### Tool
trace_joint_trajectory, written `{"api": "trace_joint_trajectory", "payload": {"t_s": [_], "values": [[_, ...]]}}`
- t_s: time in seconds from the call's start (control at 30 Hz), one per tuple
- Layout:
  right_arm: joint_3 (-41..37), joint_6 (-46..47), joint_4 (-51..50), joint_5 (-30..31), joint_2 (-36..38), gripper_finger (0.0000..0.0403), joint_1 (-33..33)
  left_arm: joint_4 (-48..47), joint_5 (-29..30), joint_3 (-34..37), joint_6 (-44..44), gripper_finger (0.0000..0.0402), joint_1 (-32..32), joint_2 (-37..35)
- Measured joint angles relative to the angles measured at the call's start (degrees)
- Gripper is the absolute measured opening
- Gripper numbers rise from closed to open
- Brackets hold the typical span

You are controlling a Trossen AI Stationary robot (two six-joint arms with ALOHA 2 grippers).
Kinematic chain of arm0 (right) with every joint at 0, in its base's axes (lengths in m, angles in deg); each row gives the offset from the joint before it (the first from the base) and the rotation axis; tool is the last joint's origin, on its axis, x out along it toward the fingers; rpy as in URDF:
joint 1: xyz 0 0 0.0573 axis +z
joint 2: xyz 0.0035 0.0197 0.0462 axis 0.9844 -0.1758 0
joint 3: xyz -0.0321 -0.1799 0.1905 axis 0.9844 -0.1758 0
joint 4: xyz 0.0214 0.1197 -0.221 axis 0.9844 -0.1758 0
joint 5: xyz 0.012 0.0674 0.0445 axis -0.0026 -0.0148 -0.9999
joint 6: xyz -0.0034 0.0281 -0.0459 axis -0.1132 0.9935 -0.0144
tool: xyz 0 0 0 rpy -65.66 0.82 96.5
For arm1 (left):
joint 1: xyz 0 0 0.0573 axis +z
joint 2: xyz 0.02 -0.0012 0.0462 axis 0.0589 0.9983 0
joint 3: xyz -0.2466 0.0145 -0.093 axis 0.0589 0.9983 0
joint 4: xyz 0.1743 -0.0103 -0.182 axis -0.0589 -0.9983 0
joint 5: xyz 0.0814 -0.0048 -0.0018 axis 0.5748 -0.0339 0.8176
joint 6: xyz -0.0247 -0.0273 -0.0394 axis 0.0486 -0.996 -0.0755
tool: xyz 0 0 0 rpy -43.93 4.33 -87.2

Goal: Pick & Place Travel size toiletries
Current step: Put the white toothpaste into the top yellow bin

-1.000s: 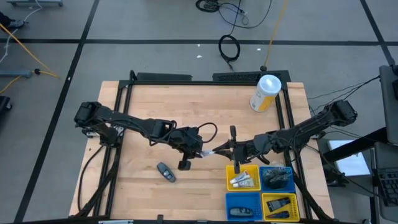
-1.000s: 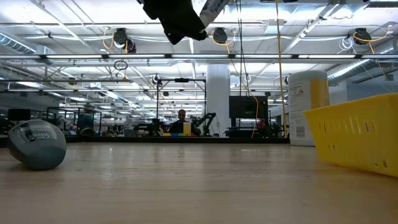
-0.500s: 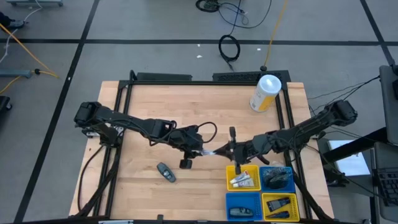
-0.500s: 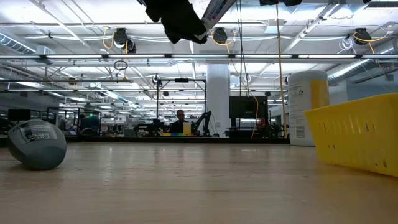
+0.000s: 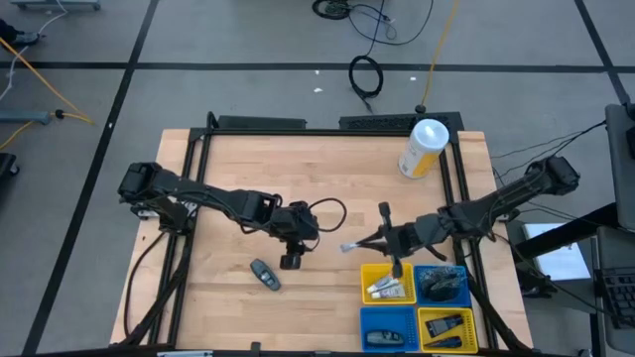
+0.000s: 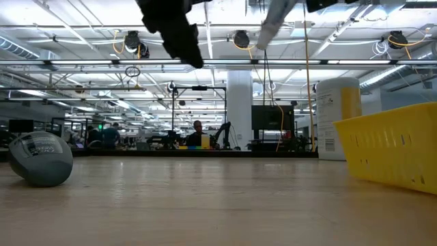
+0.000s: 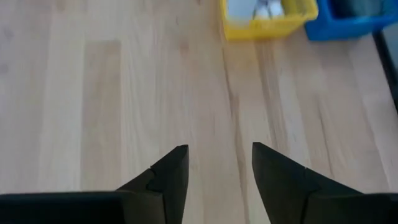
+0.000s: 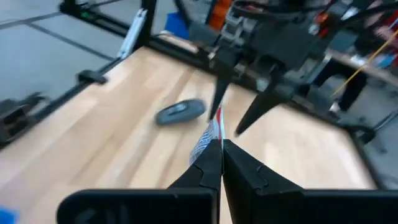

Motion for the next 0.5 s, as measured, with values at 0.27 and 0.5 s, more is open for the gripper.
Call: {"api": "trace_joint_trajectory", "payload": {"t_s": [0.27, 0.5], "values": [[0.0, 12.6, -13.1, 0.0, 3.7, 0.0000, 7.2, -4.2, -0.1, 0.0, -2.6, 0.0175, -1.8, 0.0], [0.0, 27.1, -23.2, -0.2, 5.0, 0.0000, 13.7, -4.3, -0.1, 0.0, -4.4, 0.0175, -3.9, 0.0]]}}
